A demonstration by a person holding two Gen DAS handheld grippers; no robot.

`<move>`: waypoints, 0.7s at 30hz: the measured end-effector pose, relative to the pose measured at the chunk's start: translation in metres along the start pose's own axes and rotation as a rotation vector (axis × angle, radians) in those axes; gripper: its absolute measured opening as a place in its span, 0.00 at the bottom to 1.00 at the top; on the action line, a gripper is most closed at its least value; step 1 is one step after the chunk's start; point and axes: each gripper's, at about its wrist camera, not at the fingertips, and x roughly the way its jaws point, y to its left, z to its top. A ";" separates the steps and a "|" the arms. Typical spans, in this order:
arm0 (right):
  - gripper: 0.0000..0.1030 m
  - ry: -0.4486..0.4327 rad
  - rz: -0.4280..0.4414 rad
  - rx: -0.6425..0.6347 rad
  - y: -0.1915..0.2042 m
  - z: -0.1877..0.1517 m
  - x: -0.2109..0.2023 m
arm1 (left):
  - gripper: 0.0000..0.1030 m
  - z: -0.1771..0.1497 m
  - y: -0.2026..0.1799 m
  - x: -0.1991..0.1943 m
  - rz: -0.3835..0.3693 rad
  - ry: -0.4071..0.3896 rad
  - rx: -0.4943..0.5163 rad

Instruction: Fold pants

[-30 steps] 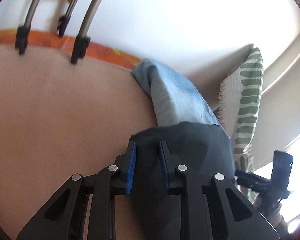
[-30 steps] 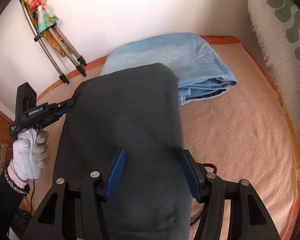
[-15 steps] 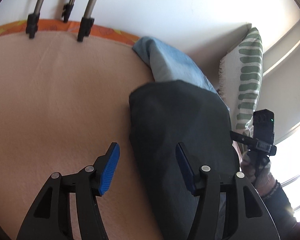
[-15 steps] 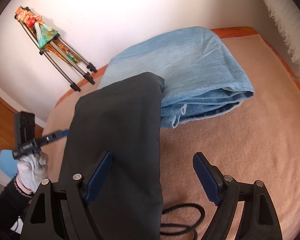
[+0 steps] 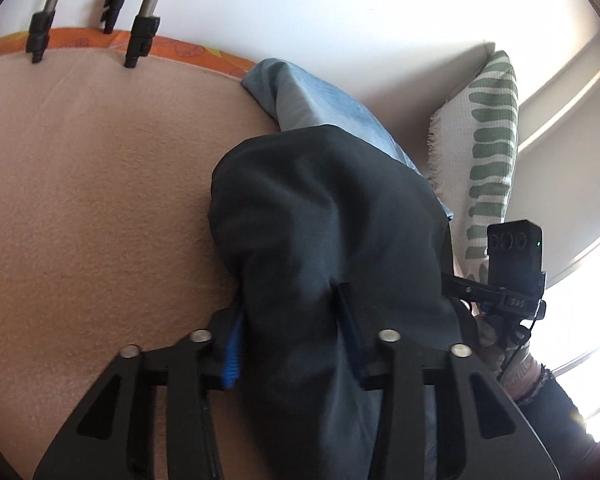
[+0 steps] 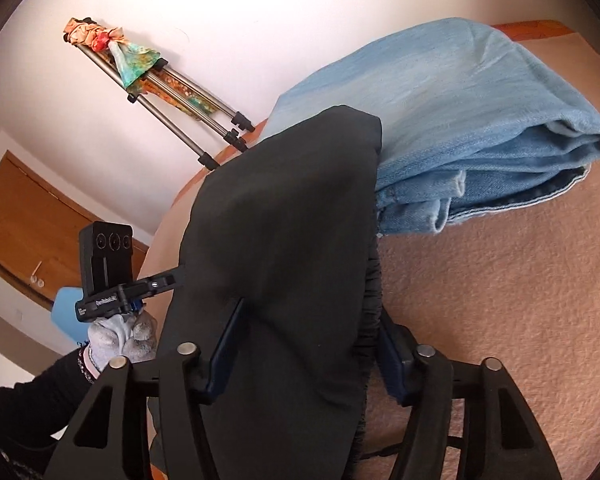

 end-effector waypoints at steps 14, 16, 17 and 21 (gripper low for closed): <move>0.15 -0.086 -0.154 -0.045 0.036 -0.013 -0.036 | 0.09 0.003 -0.033 -0.021 0.068 -0.094 0.118; 0.14 -0.099 -0.178 -0.049 0.044 -0.014 -0.039 | 0.09 0.004 -0.039 -0.027 0.068 -0.106 0.143; 0.14 -0.106 -0.189 -0.053 0.048 -0.015 -0.041 | 0.09 0.004 -0.041 -0.030 0.067 -0.110 0.155; 0.13 -0.137 -0.213 -0.066 0.063 -0.019 -0.051 | 0.08 0.003 -0.053 -0.043 0.056 -0.127 0.198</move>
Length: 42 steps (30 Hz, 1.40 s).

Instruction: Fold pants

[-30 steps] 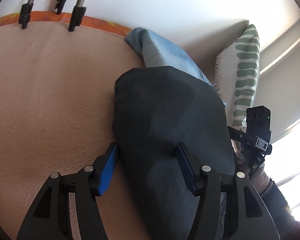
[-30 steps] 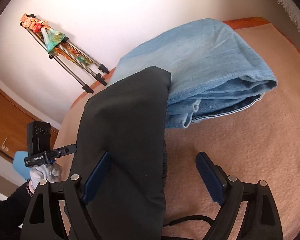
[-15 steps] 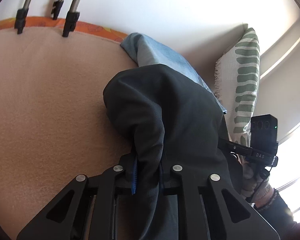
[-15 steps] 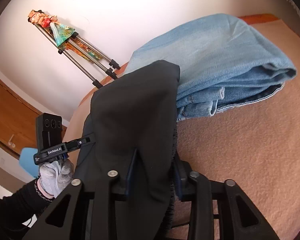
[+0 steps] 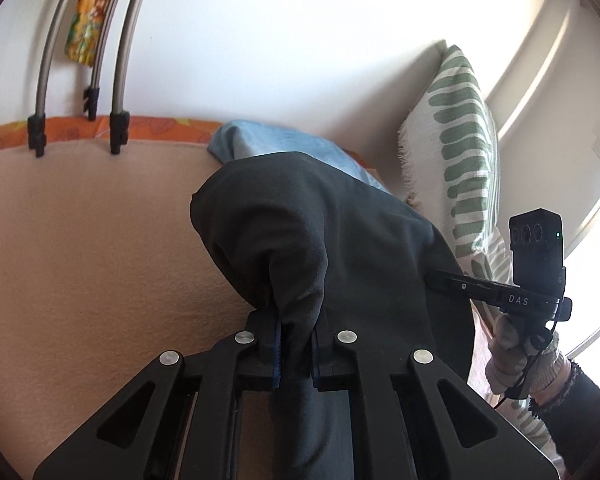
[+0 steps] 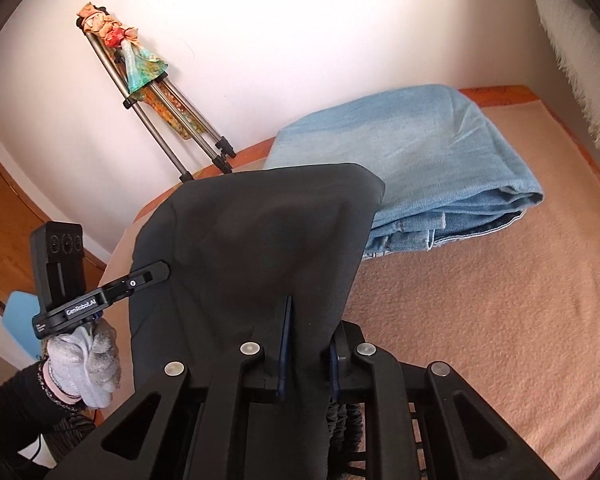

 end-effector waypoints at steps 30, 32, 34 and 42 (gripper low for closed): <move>0.10 -0.238 -0.094 -0.103 0.066 0.015 -0.115 | 0.08 0.034 -0.094 -0.067 -0.038 -0.166 0.267; 0.10 -0.247 -0.095 -0.100 0.065 0.017 -0.119 | 0.08 0.035 -0.095 -0.067 -0.043 -0.167 0.270; 0.10 -0.253 -0.100 -0.099 0.066 0.017 -0.122 | 0.08 0.037 -0.096 -0.065 -0.046 -0.169 0.270; 0.10 -0.271 -0.128 -0.102 0.063 0.029 -0.126 | 0.08 0.053 -0.096 -0.049 -0.071 -0.160 0.255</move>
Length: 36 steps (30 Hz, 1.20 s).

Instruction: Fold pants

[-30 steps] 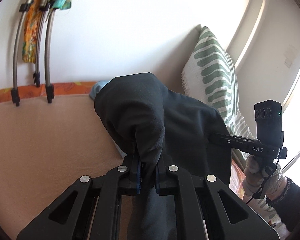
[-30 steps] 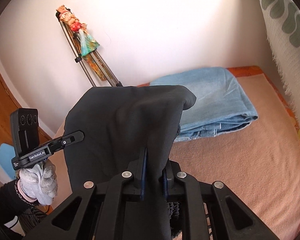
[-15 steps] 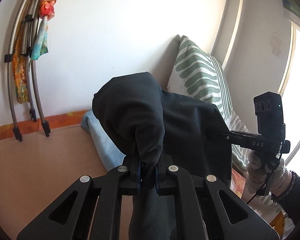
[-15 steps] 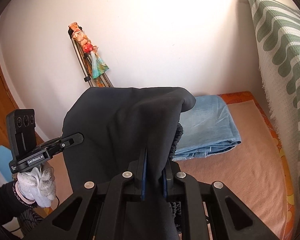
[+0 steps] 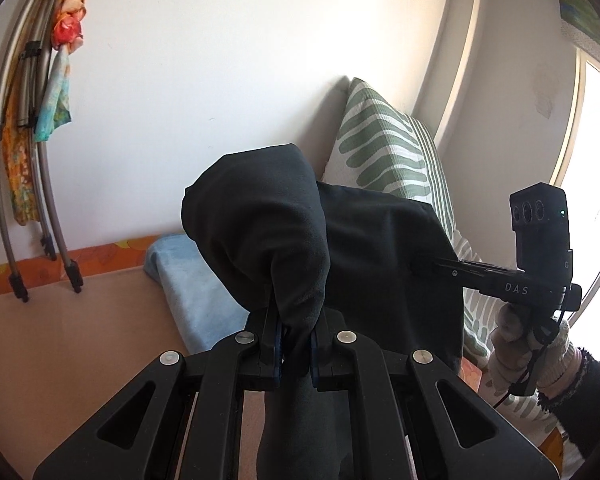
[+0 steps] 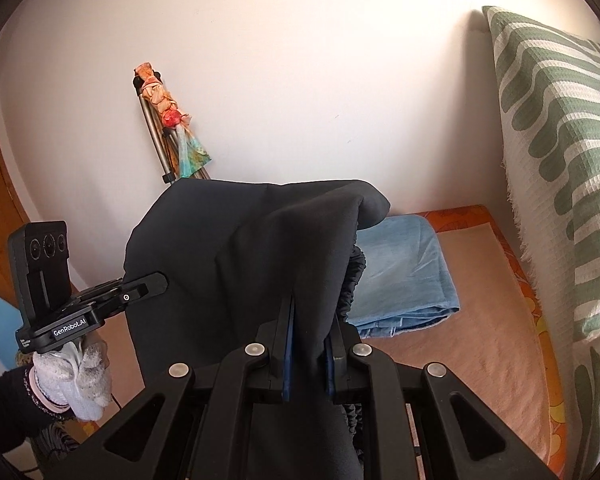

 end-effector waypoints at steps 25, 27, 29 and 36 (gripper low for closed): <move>0.10 -0.049 -0.081 -0.021 -0.063 0.104 0.071 | 0.08 0.066 0.029 0.088 0.042 -0.045 0.014; 0.10 -0.037 -0.078 -0.018 -0.068 0.105 0.084 | 0.08 0.066 0.034 0.091 0.052 -0.042 0.018; 0.10 -0.025 -0.071 -0.015 -0.073 0.106 0.097 | 0.08 0.065 0.041 0.095 0.063 -0.039 0.015; 0.09 0.029 -0.066 -0.007 -0.089 0.104 0.146 | 0.08 0.059 0.069 0.121 0.115 -0.003 -0.014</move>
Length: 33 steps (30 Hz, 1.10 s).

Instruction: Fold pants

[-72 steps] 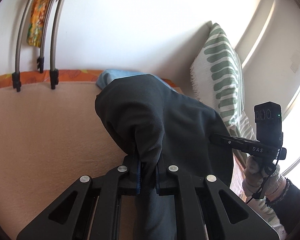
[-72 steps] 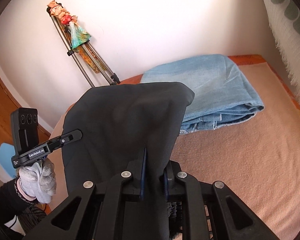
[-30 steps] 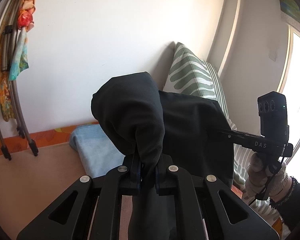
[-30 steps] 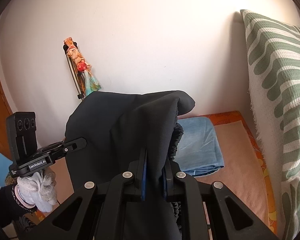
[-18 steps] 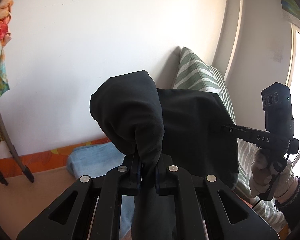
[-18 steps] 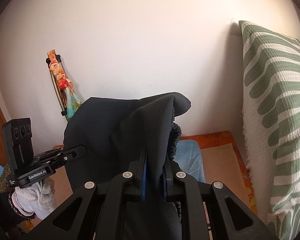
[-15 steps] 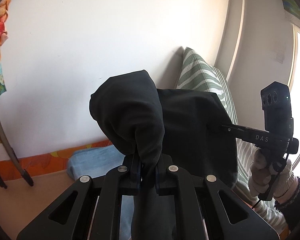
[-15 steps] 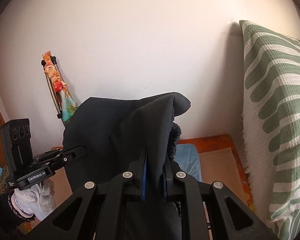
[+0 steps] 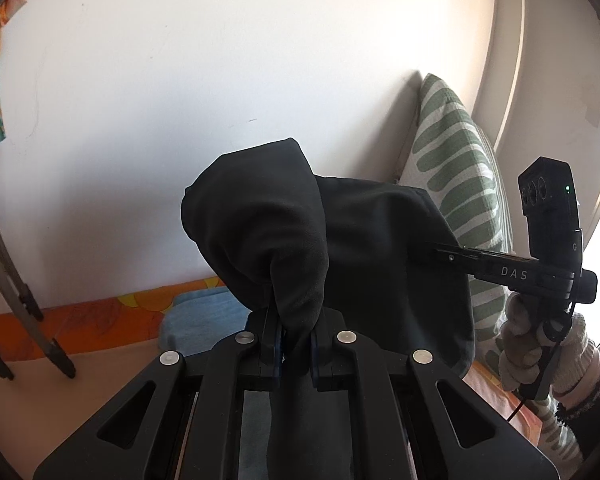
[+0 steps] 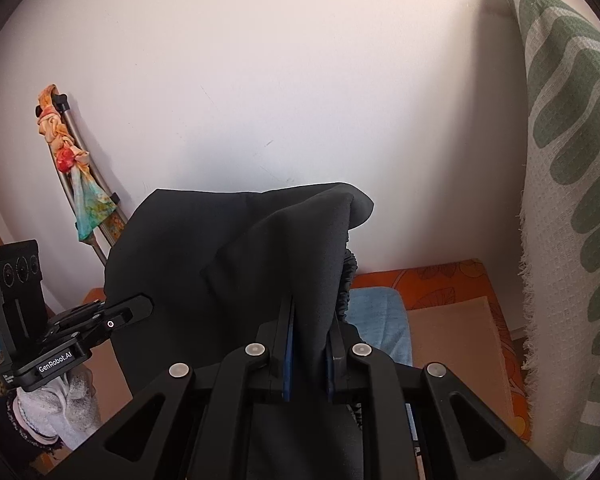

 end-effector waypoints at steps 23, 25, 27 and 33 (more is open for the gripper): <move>0.37 0.083 -0.125 0.012 -0.025 -0.008 0.052 | 0.28 -0.007 0.041 0.035 0.150 0.078 -0.058; 0.37 0.083 -0.123 0.015 -0.023 -0.010 0.049 | 0.40 -0.007 0.042 0.037 0.186 0.081 -0.044; 0.37 0.085 -0.115 0.015 -0.022 -0.013 0.049 | 0.40 -0.010 0.049 0.036 0.187 0.092 -0.073; 0.37 0.085 -0.138 -0.026 -0.003 -0.023 0.033 | 0.40 -0.020 0.055 0.017 0.186 0.106 -0.084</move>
